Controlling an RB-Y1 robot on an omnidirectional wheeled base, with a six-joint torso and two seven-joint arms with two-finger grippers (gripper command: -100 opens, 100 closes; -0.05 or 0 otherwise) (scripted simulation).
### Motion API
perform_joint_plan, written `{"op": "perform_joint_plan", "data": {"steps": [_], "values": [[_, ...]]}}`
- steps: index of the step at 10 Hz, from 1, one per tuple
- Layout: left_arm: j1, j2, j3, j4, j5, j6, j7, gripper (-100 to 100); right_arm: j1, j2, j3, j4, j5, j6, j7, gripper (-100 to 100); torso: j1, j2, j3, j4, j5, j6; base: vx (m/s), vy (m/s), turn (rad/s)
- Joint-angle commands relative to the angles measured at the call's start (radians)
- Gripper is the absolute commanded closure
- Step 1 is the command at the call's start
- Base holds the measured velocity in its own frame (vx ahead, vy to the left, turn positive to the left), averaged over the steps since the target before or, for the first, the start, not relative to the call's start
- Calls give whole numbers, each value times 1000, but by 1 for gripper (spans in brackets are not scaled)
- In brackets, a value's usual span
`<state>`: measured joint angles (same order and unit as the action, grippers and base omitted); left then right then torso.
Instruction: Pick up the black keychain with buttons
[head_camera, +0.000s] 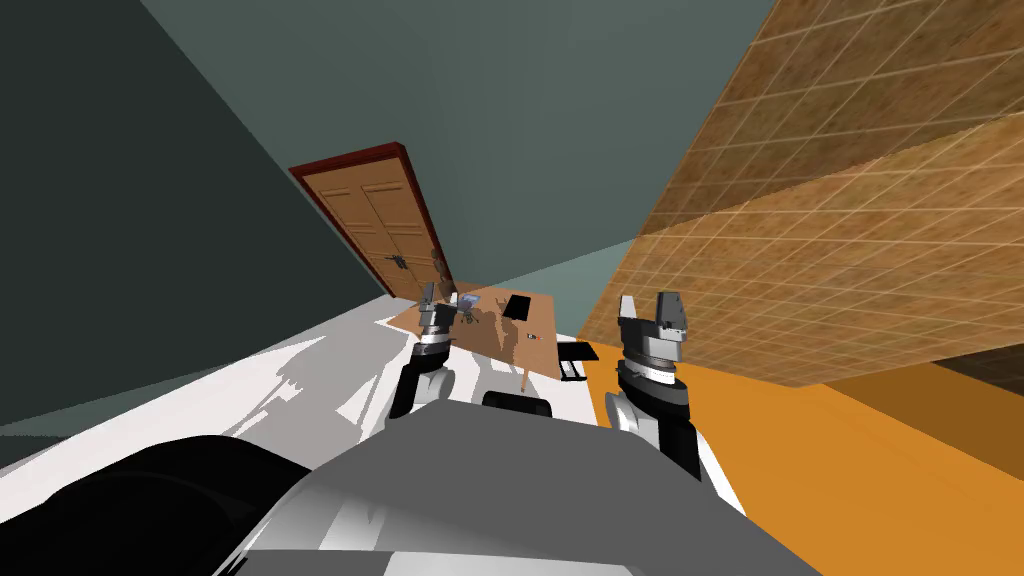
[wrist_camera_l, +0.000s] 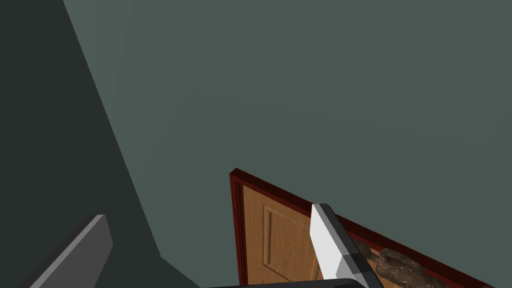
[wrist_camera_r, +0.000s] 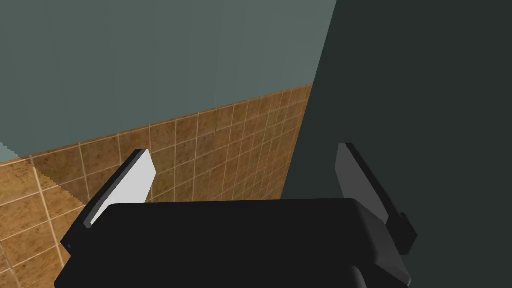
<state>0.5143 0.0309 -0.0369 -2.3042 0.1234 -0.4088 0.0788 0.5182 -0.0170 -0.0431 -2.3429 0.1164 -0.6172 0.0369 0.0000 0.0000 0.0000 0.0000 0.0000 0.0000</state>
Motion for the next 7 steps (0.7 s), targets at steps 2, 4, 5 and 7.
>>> {"op": "perform_joint_plan", "data": {"steps": [2, 4, 5, 7], "values": [[0, 0, 0, 0, 0, 0, 0, 0, -10, -63, -3, 28, 33, 1, -12, -100, -1, 4, 2, 1, 0, 0, -113, -17, 123], [0, 0, 0, 0, 0, 0, 0, 0, -19, -108, -5, 58, 69, 1, -25, -100, -2, 8, 5, 2, 0, 0, -113, -31, 149], [0, 0, 0, 0, 0, 0, 0, 0, -24, -132, -6, 76, 91, 1, -32, -100, -3, 7, 4, 2, -1, 0, -95, -37, 171], [0, 0, 0, 0, 0, 0, 0, 0, -36, -181, -7, 120, 143, 0, -51, -100, -4, 5, 3, 1, -1, 0, -78, -47, 199]]}}
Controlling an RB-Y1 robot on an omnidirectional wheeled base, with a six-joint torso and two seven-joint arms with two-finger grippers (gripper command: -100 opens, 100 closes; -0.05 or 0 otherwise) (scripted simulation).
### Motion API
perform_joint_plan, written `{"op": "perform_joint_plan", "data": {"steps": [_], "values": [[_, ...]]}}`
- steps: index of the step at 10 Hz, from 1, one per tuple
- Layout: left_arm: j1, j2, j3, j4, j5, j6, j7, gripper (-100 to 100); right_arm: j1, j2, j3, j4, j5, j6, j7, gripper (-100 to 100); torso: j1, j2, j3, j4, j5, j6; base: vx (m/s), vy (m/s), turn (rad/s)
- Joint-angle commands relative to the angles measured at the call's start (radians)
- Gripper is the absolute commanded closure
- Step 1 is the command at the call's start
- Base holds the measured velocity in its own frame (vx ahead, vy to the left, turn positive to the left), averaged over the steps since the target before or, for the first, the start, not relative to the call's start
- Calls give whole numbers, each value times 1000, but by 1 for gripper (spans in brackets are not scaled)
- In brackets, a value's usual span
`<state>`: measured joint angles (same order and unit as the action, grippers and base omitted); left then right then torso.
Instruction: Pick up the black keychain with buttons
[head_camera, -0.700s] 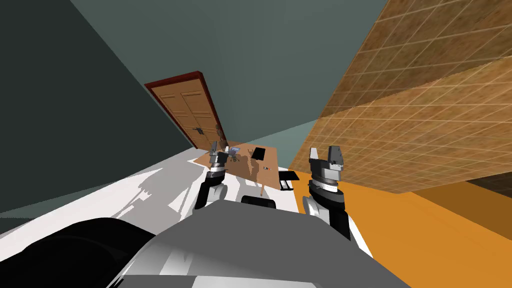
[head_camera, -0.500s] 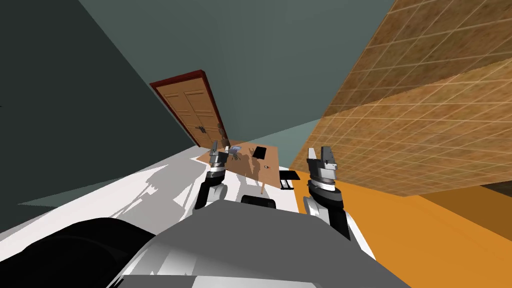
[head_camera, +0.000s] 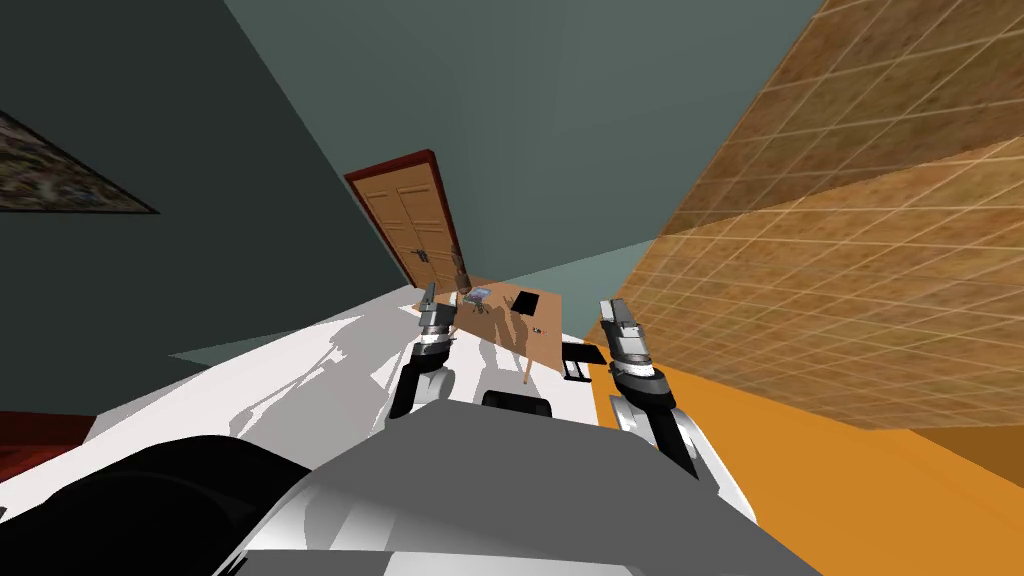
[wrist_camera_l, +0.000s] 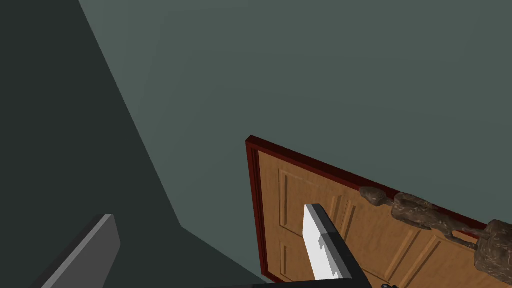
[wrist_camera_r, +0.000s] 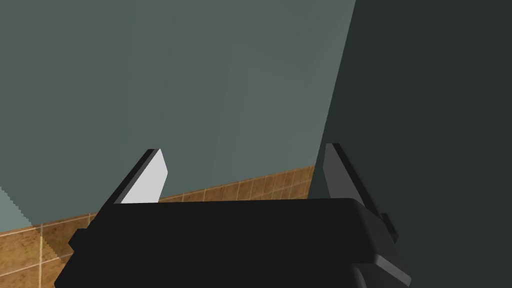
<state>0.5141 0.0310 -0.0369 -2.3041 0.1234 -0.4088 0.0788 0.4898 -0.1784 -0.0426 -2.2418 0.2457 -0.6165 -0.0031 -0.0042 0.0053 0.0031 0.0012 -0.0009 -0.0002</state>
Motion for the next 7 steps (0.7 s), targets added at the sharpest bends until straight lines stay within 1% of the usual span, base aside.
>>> {"op": "perform_joint_plan", "data": {"steps": [1, 2, 3, 4, 5, 6, 7], "values": [[0, 0, 0, 0, 0, 0, 0, 0, -15, -46, -8, 44, 43, -1, -21, -100, 0, 0, 0, 0, 0, 0, -107, -33, 333], [0, 0, 0, 0, 0, 0, 0, 0, -21, -73, -8, 71, 75, -1, -31, -100, 1, 1, 1, 0, 0, 0, -102, -40, 312], [0, 0, 0, 0, 0, 0, 0, 0, -21, -73, -8, 71, 75, -1, -31, -100, 0, 1, 1, 0, 0, 0, -59, -43, 54], [0, 0, 0, 0, 0, 0, 0, 0, -28, -100, -8, 100, 110, -2, -43, -100, 0, -1, -1, 0, 0, 1, -44, -35, 165], [0, 0, 0, 0, 0, 0, 0, 0, -35, -128, -8, 132, 144, -2, -54, -100, 0, -2, -1, 0, 0, 0, -63, -43, 289], [0, 0, 0, 0, 0, 0, 0, 0, -42, -157, -7, 166, 173, -3, -66, -100, 0, -2, -1, 0, 0, 0, -79, -44, 437], [0, 0, 0, 0, 0, 0, 0, 0, -42, -157, -7, 166, 185, -3, -66, -100, 0, -2, -1, 0, 0, 0, -55, -30, 115]]}}
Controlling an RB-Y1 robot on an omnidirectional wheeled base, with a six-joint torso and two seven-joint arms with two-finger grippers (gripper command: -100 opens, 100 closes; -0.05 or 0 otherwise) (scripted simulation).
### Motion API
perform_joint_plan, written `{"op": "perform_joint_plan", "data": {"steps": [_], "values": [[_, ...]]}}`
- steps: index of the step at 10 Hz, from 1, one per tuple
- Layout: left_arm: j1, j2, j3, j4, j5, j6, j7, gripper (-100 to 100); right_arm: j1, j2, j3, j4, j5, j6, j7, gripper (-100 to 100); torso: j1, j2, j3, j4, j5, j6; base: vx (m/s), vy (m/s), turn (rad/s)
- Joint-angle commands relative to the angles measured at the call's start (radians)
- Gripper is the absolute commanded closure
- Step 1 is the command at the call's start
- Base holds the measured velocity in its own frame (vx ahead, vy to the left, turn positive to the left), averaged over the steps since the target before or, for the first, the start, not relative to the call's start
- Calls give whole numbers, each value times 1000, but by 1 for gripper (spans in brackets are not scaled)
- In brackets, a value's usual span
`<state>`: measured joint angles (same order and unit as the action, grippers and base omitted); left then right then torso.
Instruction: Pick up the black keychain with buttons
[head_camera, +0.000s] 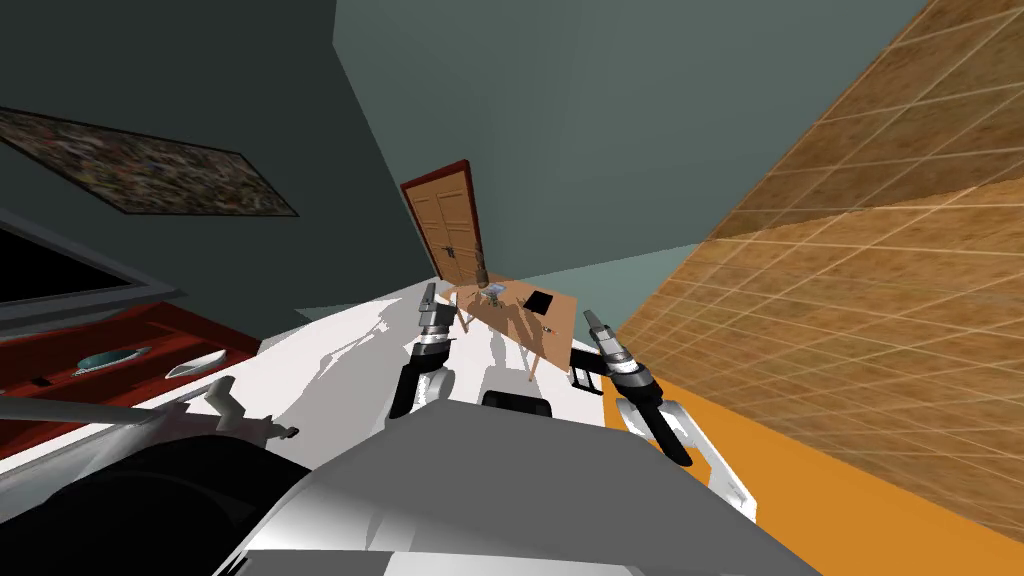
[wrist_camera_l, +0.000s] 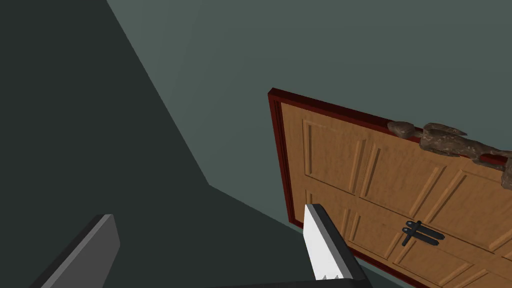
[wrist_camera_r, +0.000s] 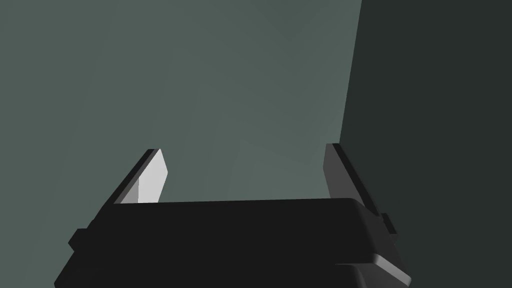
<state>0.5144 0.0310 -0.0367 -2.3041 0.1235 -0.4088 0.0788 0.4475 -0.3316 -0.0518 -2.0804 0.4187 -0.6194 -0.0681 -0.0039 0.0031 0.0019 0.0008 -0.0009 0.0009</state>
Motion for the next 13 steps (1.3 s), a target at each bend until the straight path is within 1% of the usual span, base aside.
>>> {"op": "perform_joint_plan", "data": {"steps": [1, 2, 3, 4, 5, 6, 7, 8, 9, 10, 11, 12, 13], "values": [[0, 0, 0, 0, 0, 0, 0, 0, -6, -34, 3, 40, 50, -1, -14, -100, 0, 0, 0, 0, 0, 0, -44, -10, 202], [0, 0, 0, 0, 0, 0, 0, 0, -13, -64, 4, 64, 81, -2, -26, -100, 1, -1, 0, 0, 0, -1, -51, -19, 403], [0, 0, 0, 0, 0, 0, 0, 0, -13, -64, 4, 79, 95, -2, -26, -100, 1, -1, -1, 0, 0, -1, -38, -22, 113], [0, 0, 0, 0, 0, 0, 0, 0, -19, -95, 7, 118, 134, -3, -39, -100, 0, -2, -1, 0, 0, 0, -31, -8, 230], [0, 0, 0, 0, 0, 0, 0, 0, -19, -95, 7, 119, 139, -3, -39, -100, 1, -2, -1, 0, 0, -1, -21, -10, 141], [0, 0, 0, 0, 0, 0, 0, 0, -24, -126, 10, 156, 179, -5, -52, -100, 1, -3, -2, -1, 0, 0, -24, -7, 261], [0, 0, 0, 0, 0, 0, 0, 0, -29, -157, 14, 186, 208, -6, -64, -100, 1, -3, -2, -1, 0, -1, -27, -12, 441], [0, 0, 0, 0, 0, 0, 0, 0, -29, -157, 14, 207, 230, -6, -64, -100, 1, -3, -2, -1, 0, -1, -15, -16, 129], [0, 0, 0, 0, 0, 0, 0, 0, -33, -189, 20, 246, 266, -8, -77, -100, 1, -3, -2, -1, 0, 0, -10, 0, 213], [0, 0, 0, 0, 0, 0, 0, 0, -33, -189, 20, 254, 277, -8, -77, -100, 1, -4, -2, -1, 0, -1, -5, -1, 146], [0, 0, 0, 0, 0, 0, 0, 0, -36, -220, 26, 292, 316, -10, -89, -100, 1, -4, -2, -1, 0, 0, -1, 5, 312], [0, 0, 0, 0, 0, 0, 0, 0, -36, -220, 26, 303, 325, -10, -89, -100, 2, -5, -3, -1, 0, -1, 3, -4, 147], [0, 0, 0, 0, 0, 0, 0, 0, -39, -252, 33, 351, 364, -12, -101, -100, 1, -5, -3, -1, 0, 0, 7, 4, 261]]}}
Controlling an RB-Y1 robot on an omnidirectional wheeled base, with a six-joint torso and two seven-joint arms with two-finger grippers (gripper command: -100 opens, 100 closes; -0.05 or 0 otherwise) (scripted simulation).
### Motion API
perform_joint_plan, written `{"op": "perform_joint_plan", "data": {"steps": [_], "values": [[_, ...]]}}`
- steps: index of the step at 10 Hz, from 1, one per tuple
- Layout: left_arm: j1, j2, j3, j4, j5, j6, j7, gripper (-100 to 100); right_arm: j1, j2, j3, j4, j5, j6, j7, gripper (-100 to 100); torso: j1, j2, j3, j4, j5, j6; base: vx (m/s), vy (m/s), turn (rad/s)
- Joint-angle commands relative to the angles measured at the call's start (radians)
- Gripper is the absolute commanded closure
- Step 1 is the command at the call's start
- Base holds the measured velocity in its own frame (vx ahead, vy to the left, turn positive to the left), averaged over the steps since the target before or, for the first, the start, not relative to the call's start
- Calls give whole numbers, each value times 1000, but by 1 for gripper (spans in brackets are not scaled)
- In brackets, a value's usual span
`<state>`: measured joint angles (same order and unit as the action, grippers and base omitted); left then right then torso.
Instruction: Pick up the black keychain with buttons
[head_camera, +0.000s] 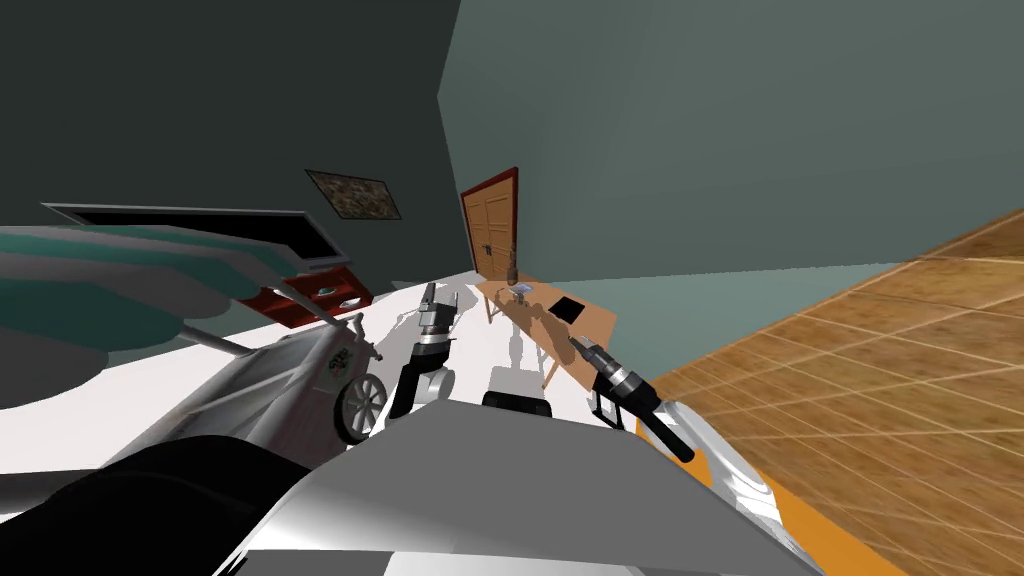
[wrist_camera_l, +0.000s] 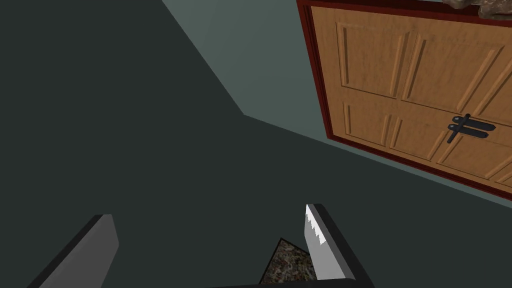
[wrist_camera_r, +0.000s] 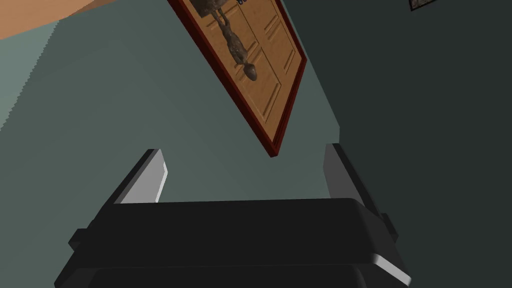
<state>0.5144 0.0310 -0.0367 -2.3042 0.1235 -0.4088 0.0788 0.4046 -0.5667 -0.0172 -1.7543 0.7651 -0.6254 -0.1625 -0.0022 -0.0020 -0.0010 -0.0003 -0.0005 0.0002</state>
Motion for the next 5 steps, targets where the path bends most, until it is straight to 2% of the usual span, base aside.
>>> {"op": "perform_joint_plan", "data": {"steps": [1, 2, 3, 4, 5], "values": [[0, 0, 0, 0, 0, 0, 0, 0, 3, -17, -2, 28, 27, -6, -6, -100, 0, 0, 0, 0, 0, 0, 8, -2, 157], [0, 0, 0, 0, 0, 0, 0, 0, 1, -48, 6, 70, 69, -8, -18, -100, 0, 0, 0, 0, 0, 1, 12, 3, 275], [0, 0, 0, 0, 0, 0, 0, 0, 1, -48, 6, 80, 75, -8, -18, -100, 0, 0, 0, 0, 0, 0, 16, -3, 152], [0, 0, 0, 0, 0, 0, 0, 0, 0, -78, 14, 121, 115, -10, -29, -100, 0, -1, 0, 0, 0, 1, 25, 2, 256], [0, 0, 0, 0, 0, 0, 0, 0, 0, -78, 14, 134, 124, -10, -29, -100, 0, -1, -1, 0, 0, 0, 25, 1, 184]]}}
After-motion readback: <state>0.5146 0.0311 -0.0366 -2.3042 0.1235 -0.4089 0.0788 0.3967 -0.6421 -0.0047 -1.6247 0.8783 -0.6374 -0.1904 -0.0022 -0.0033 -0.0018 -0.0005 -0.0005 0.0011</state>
